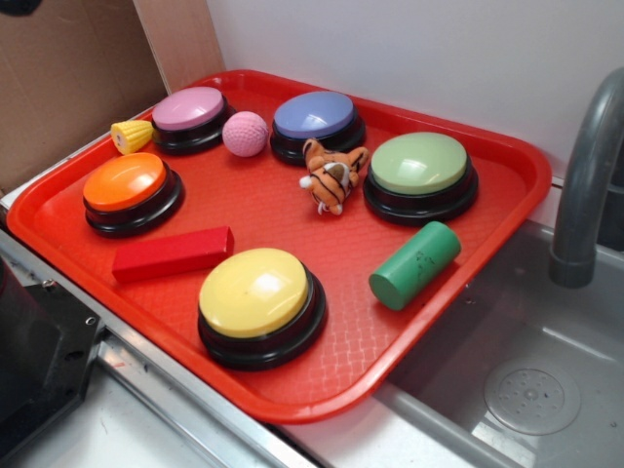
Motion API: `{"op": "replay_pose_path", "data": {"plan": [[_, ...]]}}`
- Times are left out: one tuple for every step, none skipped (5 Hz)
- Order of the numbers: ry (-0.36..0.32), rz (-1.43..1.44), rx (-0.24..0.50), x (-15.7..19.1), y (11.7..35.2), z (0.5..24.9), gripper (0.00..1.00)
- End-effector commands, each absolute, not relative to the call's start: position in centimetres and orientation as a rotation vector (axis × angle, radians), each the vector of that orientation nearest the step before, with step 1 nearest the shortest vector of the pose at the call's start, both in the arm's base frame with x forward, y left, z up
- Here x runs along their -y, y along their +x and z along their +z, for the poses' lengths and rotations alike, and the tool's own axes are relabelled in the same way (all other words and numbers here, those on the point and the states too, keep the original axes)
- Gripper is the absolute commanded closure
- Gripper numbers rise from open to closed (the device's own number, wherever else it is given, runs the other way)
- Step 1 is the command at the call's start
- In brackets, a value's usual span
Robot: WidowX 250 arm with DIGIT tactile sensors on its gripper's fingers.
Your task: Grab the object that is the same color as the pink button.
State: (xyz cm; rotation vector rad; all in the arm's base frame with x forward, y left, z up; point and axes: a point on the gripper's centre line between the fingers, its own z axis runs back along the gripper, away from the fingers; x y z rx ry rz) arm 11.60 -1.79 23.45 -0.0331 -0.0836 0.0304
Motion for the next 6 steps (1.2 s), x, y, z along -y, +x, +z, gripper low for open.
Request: {"op": "replay_pose_path", "data": {"plan": [[-0.033,0.030,0.084,1.8,11.6,23.4,0.00],[0.010,-0.087,0.085,0.7,13.3,22.7,0.00],[0.044,-0.220,0.063,-0.4,15.1,21.5,0.00],[0.034,-0.406,0.094,-2.0,17.7,19.7,0.00],[0.064,-0.541,0.127,-3.0,20.0,17.7,0.00],[0.087,-0.687,0.206,-3.7,22.6,15.9,0.00]]}}
